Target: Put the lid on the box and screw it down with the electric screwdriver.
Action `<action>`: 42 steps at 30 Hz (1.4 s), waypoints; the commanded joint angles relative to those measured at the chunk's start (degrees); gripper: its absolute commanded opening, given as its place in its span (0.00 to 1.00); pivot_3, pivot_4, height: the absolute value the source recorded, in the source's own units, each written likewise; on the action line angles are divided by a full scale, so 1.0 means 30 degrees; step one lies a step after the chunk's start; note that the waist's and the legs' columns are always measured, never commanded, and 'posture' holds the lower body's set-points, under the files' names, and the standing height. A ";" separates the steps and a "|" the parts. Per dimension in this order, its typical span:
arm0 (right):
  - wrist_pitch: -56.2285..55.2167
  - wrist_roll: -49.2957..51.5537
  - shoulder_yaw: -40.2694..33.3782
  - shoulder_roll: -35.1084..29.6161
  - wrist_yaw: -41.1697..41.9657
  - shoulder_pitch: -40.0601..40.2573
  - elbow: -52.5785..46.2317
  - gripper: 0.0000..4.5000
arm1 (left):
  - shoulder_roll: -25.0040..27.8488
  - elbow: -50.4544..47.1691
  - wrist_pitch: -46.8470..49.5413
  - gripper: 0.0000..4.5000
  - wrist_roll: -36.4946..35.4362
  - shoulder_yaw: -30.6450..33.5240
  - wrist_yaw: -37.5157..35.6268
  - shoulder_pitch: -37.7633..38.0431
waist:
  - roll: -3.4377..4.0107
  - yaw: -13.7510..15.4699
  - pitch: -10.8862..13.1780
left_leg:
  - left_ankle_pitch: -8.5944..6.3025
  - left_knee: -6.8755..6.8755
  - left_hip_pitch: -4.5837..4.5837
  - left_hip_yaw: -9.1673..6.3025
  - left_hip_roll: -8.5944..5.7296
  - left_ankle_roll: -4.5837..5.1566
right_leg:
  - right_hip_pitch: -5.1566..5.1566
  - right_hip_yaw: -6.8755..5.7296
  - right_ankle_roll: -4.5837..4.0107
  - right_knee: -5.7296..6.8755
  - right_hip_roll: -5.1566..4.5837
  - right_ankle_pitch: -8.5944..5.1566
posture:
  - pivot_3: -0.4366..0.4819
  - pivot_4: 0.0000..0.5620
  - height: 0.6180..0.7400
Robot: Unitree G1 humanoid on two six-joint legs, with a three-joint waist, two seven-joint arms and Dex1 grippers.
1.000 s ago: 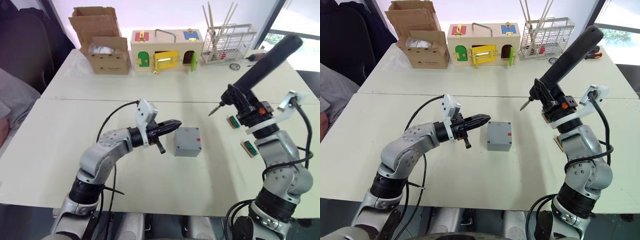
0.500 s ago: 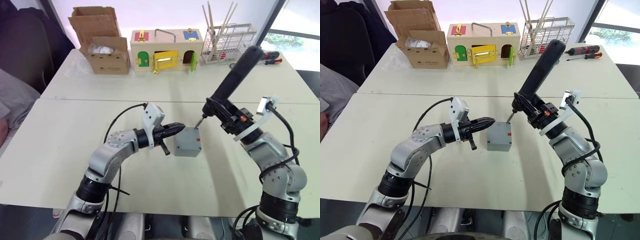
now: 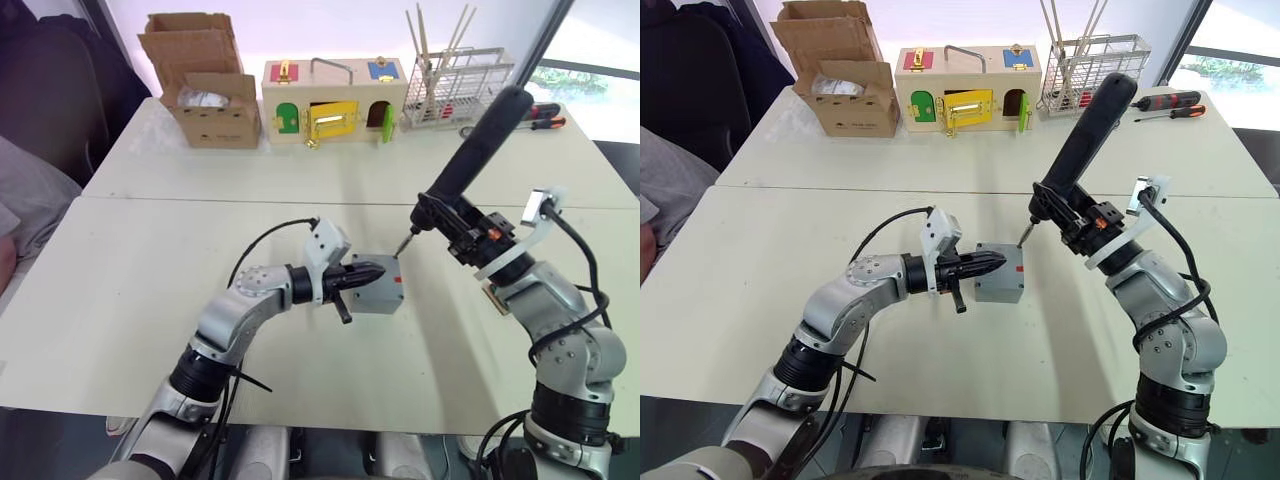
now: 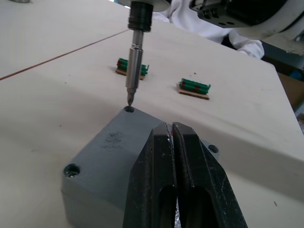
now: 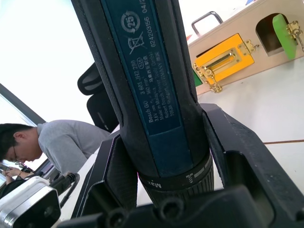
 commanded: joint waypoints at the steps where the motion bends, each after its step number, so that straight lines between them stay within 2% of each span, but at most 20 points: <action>1: -0.0749 0.0622 -0.0147 -0.0286 -0.0014 -0.0097 -0.0907 0.40 | -0.0036 -0.0237 0.0012 0.02 0.0175 -0.0297 -0.0194 -0.0163 | 0.0000 0.0006 0.0000 | 0.0000 0.0000 0.0000 -0.0002 0.0001 0.0001 | 0.0000 0.0000 0.0000 0.0000 0.0000 0.0000 | 0.48 0.27 0.91; 28: -0.1785 -0.0031 0.0860 -0.1200 0.0046 0.0134 0.0368 0.40 | 0.0241 0.0112 -0.0084 0.02 0.0939 -0.0245 0.0145 0.0289 | -0.0005 0.0015 -0.0003 | -0.0007 0.0008 0.0005 -0.0005 0.0020 0.0013 | 0.0013 -0.0001 0.0000 0.0001 -0.0010 0.0000 | 0.48 0.27 0.91; 37: -0.1321 -0.0698 0.3131 -0.2097 0.0703 0.0389 -0.0355 0.40 | 0.0443 0.0122 0.0156 0.02 0.1171 -0.0296 0.0394 0.0530 | -0.0038 -0.0016 -0.0024 | -0.0009 0.0008 0.0024 -0.0008 0.0031 0.0016 | 0.0024 -0.0002 -0.0001 0.0001 -0.0006 -0.0001 | 0.48 0.27 0.91; 42: -0.1937 -0.1633 0.4536 -0.1803 0.0828 0.0677 0.0006 0.40 | 0.0439 0.0148 -0.0195 0.02 0.1264 -0.0292 0.0525 0.0964 | -0.0112 -0.0044 -0.0085 | -0.0013 0.0003 0.0061 -0.0010 0.0042 0.0020 | 0.0061 -0.0004 -0.0001 -0.0006 -0.0003 -0.0004 | 0.48 0.27 0.91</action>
